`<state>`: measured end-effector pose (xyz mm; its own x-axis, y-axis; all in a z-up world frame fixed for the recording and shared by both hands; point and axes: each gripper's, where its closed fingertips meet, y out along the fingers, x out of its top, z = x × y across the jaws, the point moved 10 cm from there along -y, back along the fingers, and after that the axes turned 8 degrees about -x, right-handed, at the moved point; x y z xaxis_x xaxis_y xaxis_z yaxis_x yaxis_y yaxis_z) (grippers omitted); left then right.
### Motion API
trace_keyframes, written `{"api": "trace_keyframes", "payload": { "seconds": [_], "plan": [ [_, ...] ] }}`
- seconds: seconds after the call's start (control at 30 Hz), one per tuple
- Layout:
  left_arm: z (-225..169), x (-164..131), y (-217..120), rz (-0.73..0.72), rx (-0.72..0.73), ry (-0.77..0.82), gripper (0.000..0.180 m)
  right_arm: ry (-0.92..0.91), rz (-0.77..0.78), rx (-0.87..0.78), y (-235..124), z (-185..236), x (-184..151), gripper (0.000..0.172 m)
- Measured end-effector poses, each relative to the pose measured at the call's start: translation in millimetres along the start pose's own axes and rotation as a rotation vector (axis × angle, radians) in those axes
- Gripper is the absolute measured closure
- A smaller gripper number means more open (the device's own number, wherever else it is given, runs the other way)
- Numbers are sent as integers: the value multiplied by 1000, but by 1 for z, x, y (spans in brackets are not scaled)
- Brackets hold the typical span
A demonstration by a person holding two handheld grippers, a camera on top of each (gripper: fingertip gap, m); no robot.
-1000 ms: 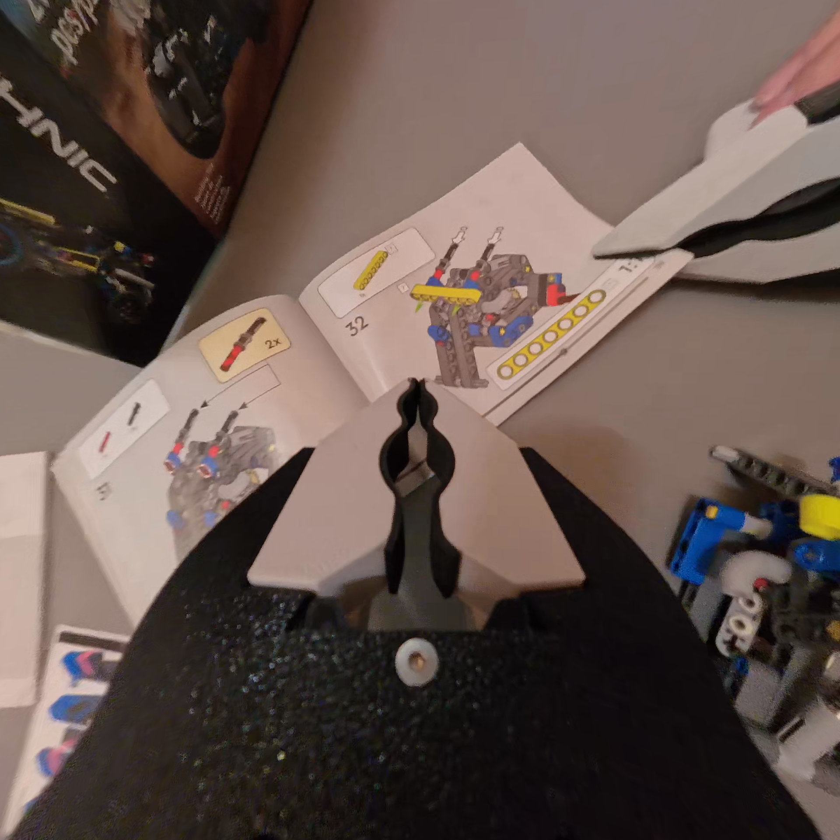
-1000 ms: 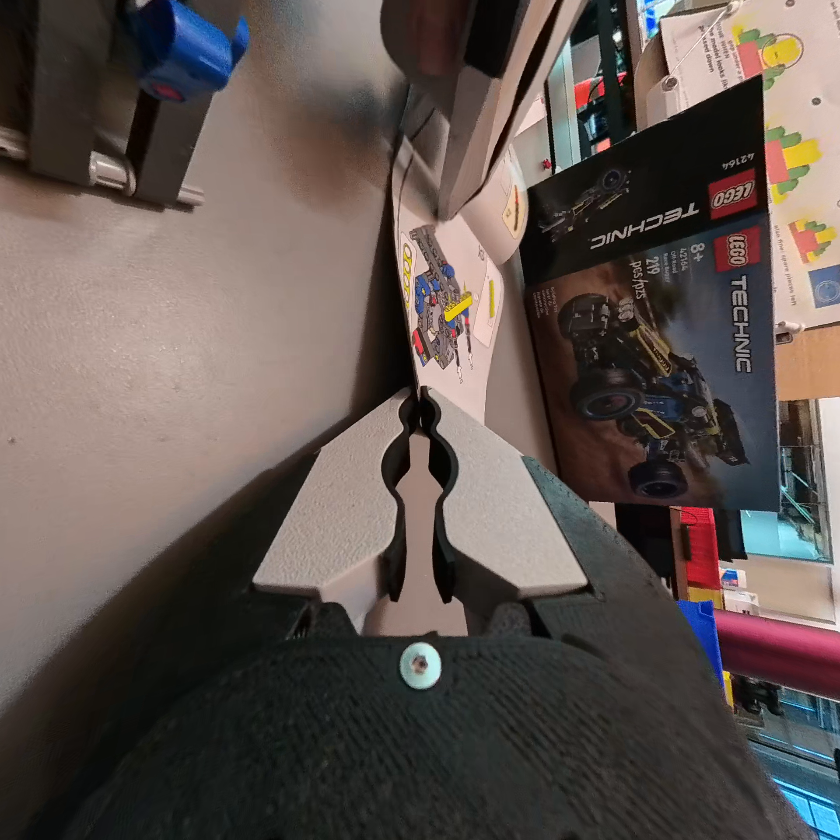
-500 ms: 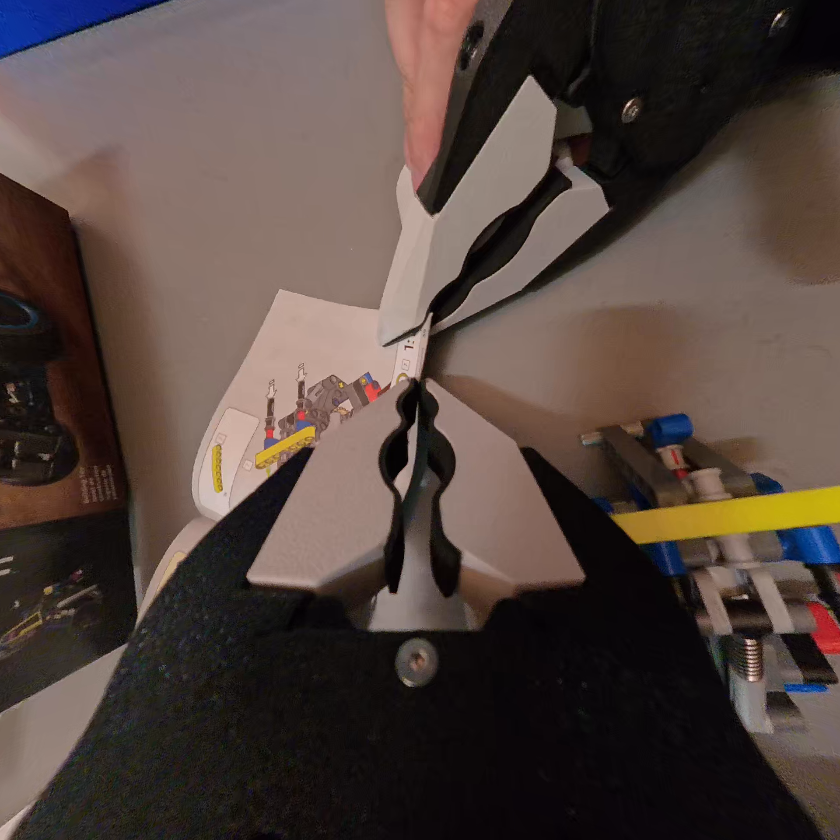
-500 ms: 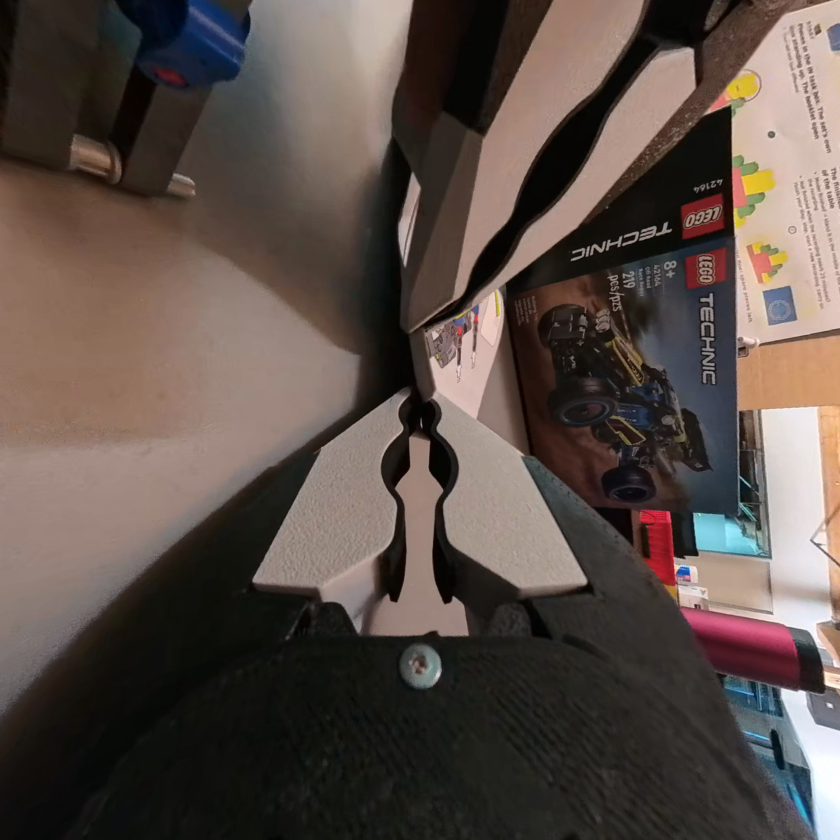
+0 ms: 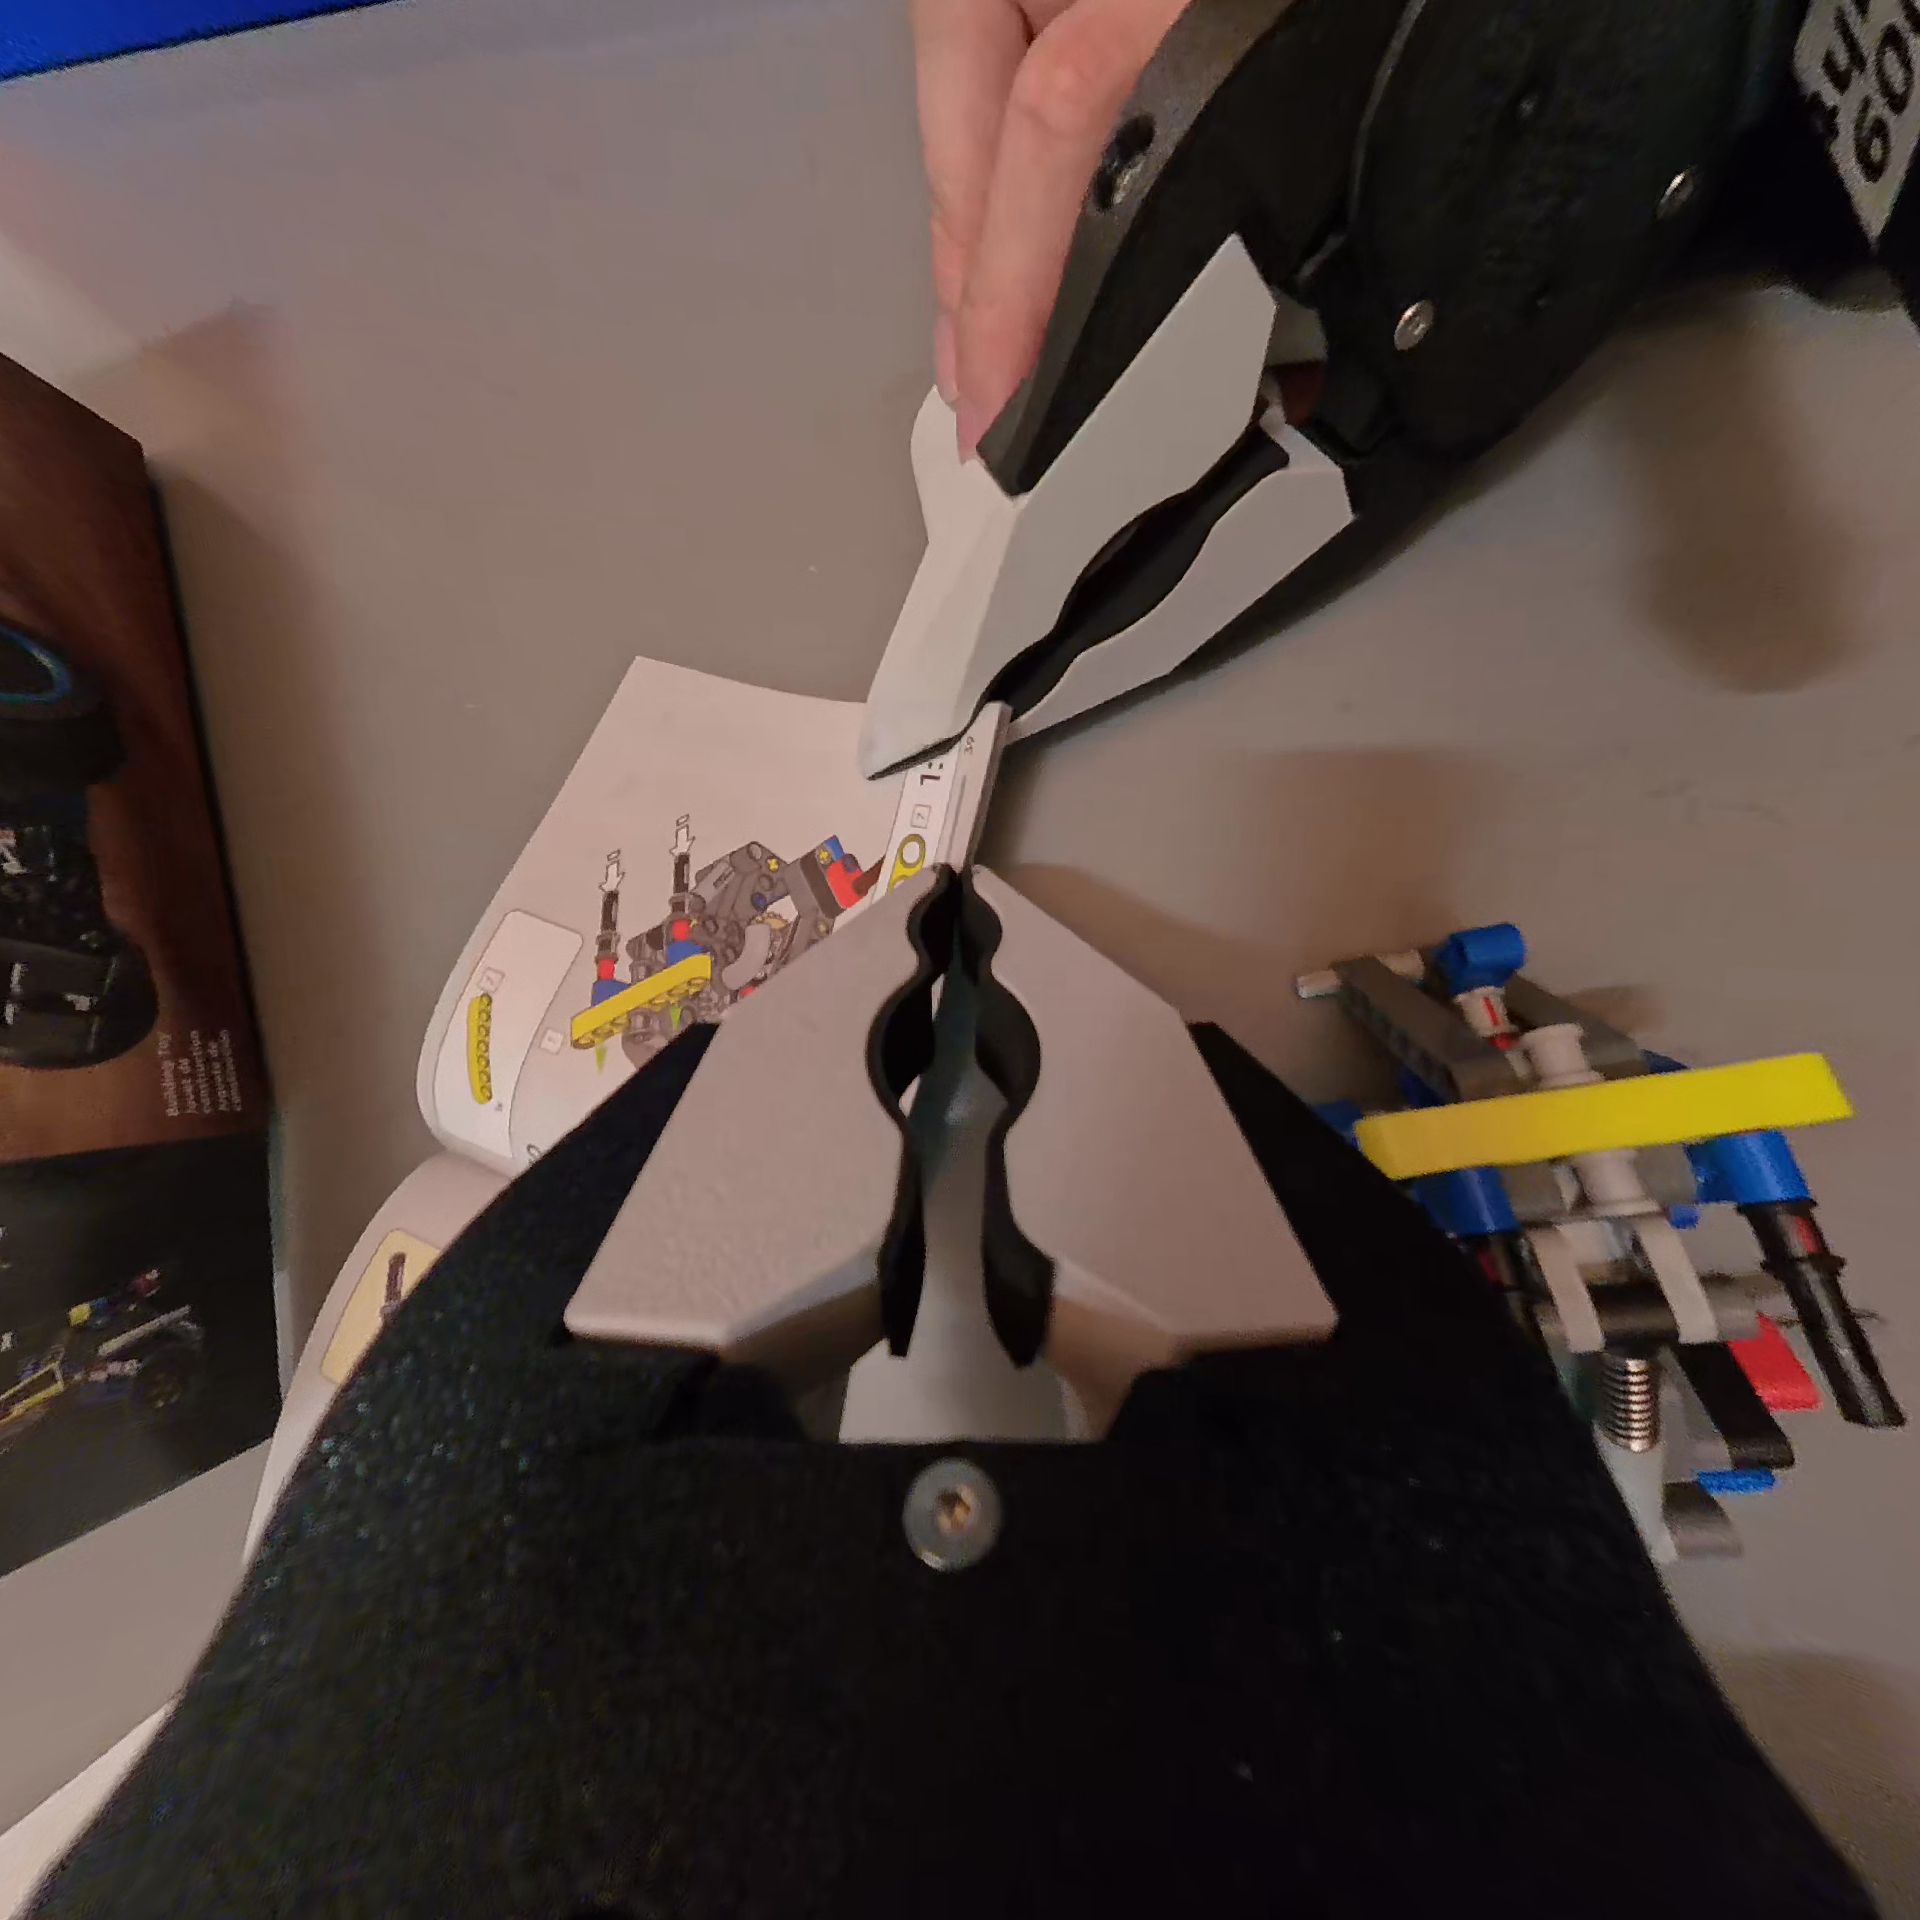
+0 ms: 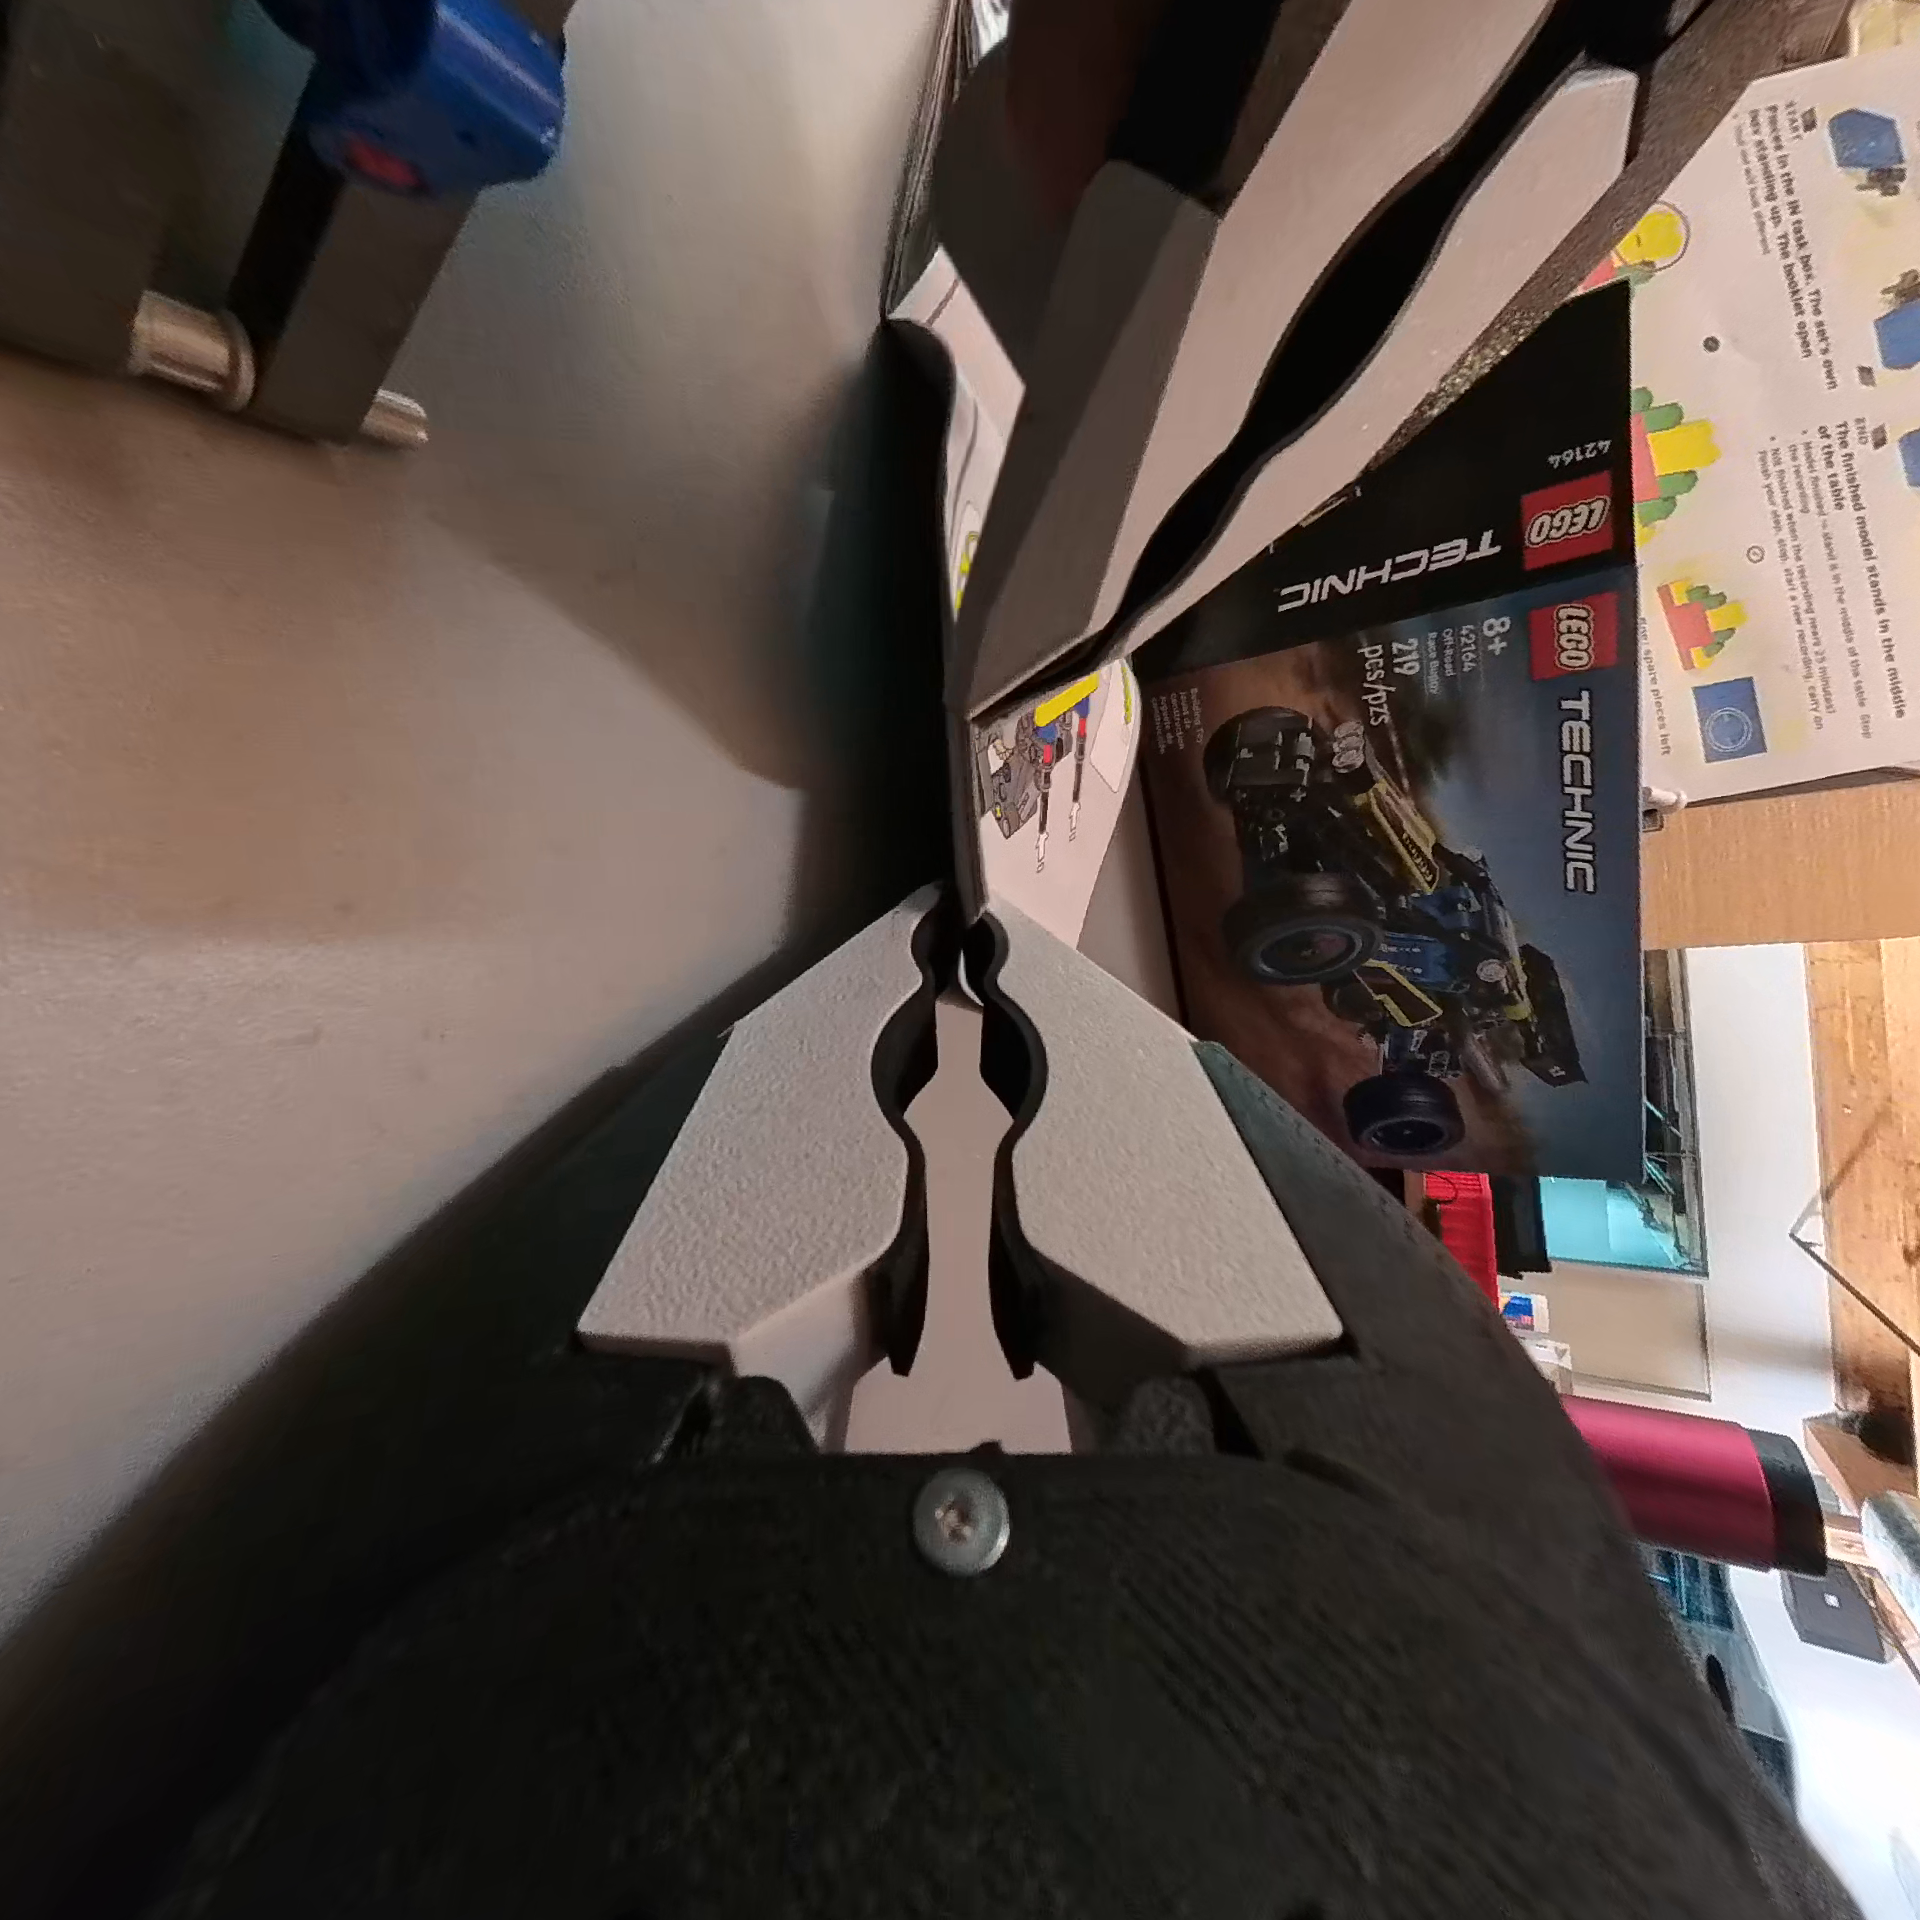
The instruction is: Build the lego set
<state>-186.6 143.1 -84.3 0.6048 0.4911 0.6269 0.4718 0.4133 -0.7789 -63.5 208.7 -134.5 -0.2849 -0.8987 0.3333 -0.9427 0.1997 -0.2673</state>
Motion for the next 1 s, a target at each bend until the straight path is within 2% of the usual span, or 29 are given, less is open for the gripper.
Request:
{"api": "trace_keyframes", "payload": {
  "seconds": [0.37,0.4,0.73,1.0],
  "plan": [
    [3,0,-2,-23,-10,-41,180,9,6,-21,0,-2,-1,172],
    [3,-1,-1,-19,-18,-41,176,14,4,-19,0,-3,-1,172],
    [4,-5,-6,-54,-39,-89,180,16,24,-23,1,-2,-3,172],
    [10,-13,-29,-140,126,-161,180,159,19,-63,-5,-13,-10,154]
  ]
}}
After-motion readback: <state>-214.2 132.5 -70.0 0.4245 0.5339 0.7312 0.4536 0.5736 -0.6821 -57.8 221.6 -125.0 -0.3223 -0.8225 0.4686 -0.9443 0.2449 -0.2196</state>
